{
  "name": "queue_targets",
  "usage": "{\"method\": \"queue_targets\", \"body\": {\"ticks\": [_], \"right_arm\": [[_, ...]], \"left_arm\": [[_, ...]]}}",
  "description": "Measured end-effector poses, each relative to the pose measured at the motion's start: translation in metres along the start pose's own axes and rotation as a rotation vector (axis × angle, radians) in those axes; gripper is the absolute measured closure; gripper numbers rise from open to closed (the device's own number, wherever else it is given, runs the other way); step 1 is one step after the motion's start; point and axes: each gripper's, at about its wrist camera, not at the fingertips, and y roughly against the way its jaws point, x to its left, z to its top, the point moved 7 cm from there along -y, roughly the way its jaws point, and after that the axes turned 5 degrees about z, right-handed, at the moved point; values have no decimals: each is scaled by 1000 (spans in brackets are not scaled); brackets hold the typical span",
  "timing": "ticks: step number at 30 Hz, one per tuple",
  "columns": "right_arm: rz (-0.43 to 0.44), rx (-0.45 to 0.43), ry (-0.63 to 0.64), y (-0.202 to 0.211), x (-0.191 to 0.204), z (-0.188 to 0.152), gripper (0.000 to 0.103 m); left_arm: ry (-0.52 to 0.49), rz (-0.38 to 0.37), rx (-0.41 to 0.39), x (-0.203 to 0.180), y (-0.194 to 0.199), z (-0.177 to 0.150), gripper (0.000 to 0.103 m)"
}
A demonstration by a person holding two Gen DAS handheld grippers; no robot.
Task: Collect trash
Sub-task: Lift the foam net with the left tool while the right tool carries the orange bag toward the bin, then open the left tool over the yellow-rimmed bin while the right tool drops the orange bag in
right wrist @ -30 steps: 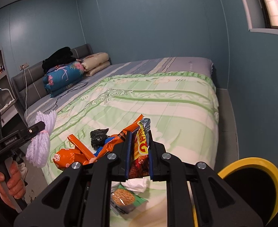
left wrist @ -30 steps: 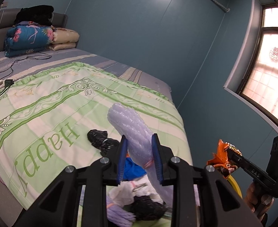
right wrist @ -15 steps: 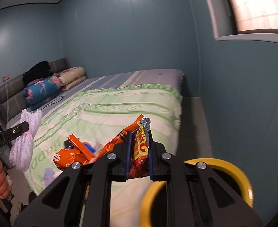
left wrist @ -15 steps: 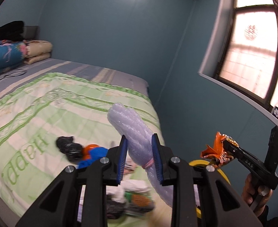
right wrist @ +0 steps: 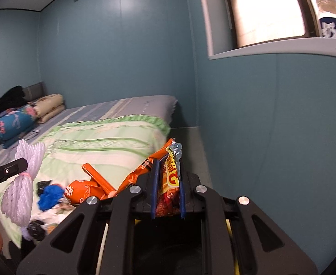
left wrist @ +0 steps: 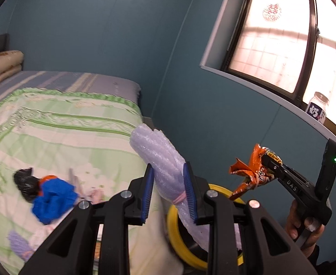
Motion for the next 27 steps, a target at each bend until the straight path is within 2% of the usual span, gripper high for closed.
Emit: {"method": "queue_targets", "body": {"ticks": [5,11,17,27], "right_arm": [[-120,-14,40,3,-14,-5,89],[-206,8,60,-1,-35,-14,89],[-211,55,49,-10,-43,-25,89],[-214,102,59,-26,-44,-30,89]], "left_arm": [[-28,-39,53,-24,-27,-15,78],[-59,-76,126,-46,-52,-44,78],[-105,-90,178,-66,-66,-67,78],[-115,-90,257,-75,-87,-97,78]]}}
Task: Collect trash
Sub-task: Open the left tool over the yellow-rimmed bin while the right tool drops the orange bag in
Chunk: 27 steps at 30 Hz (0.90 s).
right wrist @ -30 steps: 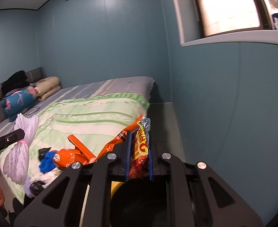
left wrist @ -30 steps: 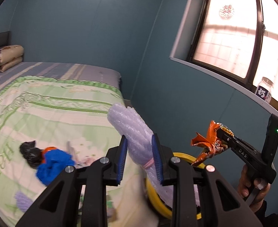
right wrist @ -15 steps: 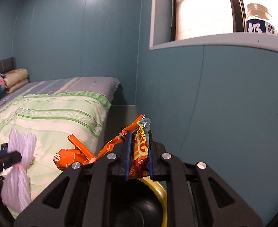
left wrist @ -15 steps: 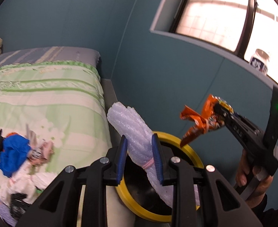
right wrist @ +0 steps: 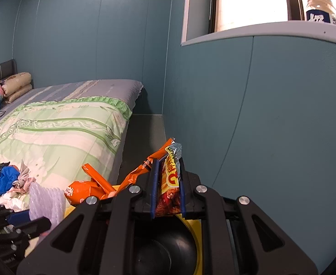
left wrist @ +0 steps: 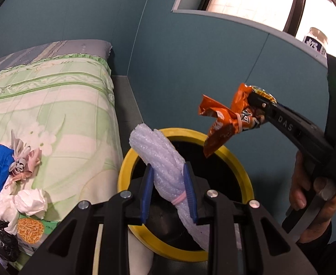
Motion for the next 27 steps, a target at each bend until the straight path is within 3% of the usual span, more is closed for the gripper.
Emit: {"method": "queue_targets", "body": {"ticks": [11,15,23,27], "right_arm": [[11,25,-8,-6,3,3,88],[-3,12,-10,-4,0,6,87],[-10,3,-34,-1,-4,10,73],[3,-14,-40,4,-2,14,67]], "left_arm": [[7,-17,7,-3,2,-6,69],[16,-17,1,-1,2,-4,54],[48,-21,-39,7,19,2,29],[61,13,-92,19,36,11,16]]}}
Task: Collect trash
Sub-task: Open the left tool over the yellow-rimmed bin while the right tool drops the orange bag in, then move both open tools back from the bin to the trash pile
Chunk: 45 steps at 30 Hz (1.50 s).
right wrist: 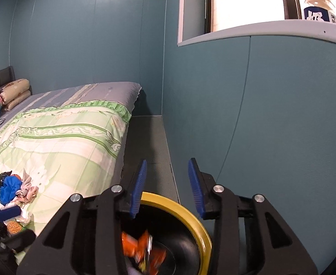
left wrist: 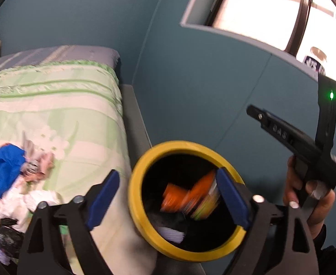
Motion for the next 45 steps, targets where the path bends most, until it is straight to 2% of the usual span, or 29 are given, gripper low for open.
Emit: {"method": "queue_targets", "body": {"ticks": [6,8,15,17,19,25,33,39,45], "right_arm": [[44,-50,-3,12,10,7,53],[67,-77,-9,18,14,11,43],[144,-214,-12,44,35,26,25],[171,-248,-1,51,44,30,16],[205,-288,10,58,55,33,13],[292,-356,48,73,90,35,8],[433,-331,125,78,146,18,8],[523,-316,240,75,190,-1,8],[650,-251,360,75,234,-47,8]], "left_arm": [[17,70,-66,25,24,13,9],[22,99,-82,35,33,14,8],[65,188,-124,79,61,17,8],[82,216,-136,92,74,14,8],[94,249,-147,106,85,12,8],[152,365,-169,156,119,0,8],[260,544,-176,219,158,-31,8],[331,610,-134,250,165,-60,8],[403,655,-84,273,163,-91,8]]}}
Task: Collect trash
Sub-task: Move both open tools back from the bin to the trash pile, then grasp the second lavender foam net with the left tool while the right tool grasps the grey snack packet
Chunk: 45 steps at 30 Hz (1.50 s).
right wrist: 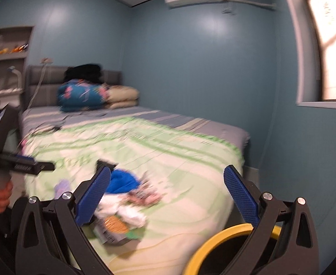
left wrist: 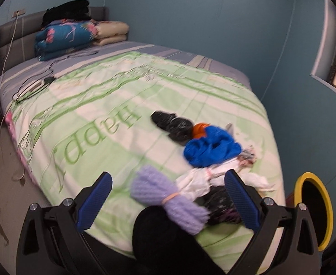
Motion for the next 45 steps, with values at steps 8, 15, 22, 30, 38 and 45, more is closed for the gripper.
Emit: {"method": "queue_targets", "body": {"ticks": [8,15,22,30,38,45], "right_arm": [[47,96,152,-19,53,-51,9],[89,187,175,-44,73,-78,9],[106,257,189,-59,80,-93,22],[124,299,192,-67,83,-103,29],[156,346,198,-76,88,-113,38],[189,399,190,-90,95,-121,49]], "left_arm": [[74,-16,82,14,-24,-25,8],[92,-39,148,13,-41,-35,8],[100,-60,184,13,-53,-41,8],[110,-101,179,11,-58,-38,9],[98,-129,194,6,-70,-36,21],[87,-138,215,5,-82,-37,35]]}}
